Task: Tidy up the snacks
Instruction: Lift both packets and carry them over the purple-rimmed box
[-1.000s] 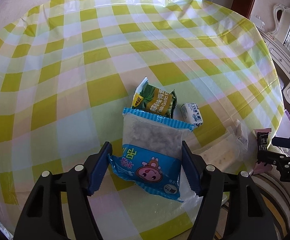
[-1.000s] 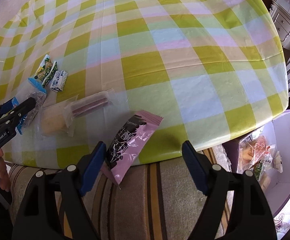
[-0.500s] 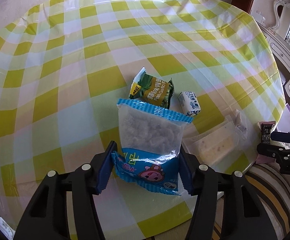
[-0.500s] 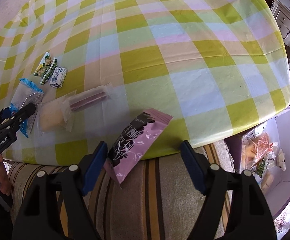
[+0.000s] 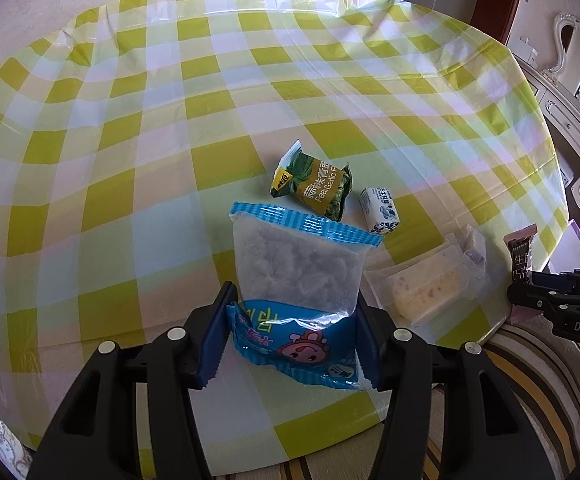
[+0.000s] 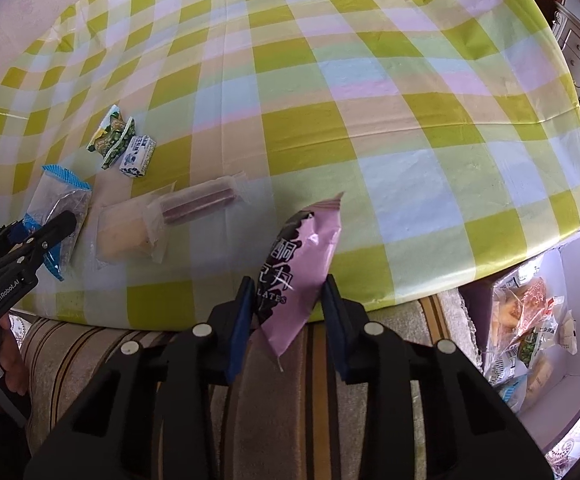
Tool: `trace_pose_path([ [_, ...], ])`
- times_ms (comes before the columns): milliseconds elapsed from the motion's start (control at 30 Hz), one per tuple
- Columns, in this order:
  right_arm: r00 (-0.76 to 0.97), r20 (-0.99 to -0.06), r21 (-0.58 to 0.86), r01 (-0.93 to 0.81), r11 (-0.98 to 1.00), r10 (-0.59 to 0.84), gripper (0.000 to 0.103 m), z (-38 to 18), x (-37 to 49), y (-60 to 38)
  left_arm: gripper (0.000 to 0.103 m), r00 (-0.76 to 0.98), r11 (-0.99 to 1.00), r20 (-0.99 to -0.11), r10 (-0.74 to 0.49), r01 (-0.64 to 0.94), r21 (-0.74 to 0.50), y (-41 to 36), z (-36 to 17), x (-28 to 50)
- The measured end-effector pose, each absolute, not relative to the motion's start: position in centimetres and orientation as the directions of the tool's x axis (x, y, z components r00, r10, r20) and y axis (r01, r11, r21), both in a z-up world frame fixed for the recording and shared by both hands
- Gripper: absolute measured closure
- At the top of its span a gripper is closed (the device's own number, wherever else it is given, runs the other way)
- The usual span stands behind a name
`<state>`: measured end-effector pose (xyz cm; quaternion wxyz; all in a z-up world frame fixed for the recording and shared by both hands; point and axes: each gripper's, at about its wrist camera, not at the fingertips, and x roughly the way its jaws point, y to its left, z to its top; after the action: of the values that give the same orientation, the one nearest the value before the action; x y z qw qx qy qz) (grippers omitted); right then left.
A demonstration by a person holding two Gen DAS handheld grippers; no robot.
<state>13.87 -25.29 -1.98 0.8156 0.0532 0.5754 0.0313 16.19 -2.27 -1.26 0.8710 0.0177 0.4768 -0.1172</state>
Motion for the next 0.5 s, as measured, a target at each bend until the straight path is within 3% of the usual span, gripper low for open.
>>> trace_pose_path([
  [500,0.397,-0.905,0.152,-0.035,0.988,0.153,0.076,0.0,13.8,-25.4,0.051,0.572,0.979,-0.802,-0.171,0.194,-0.07,-2.3,1.1,14.5],
])
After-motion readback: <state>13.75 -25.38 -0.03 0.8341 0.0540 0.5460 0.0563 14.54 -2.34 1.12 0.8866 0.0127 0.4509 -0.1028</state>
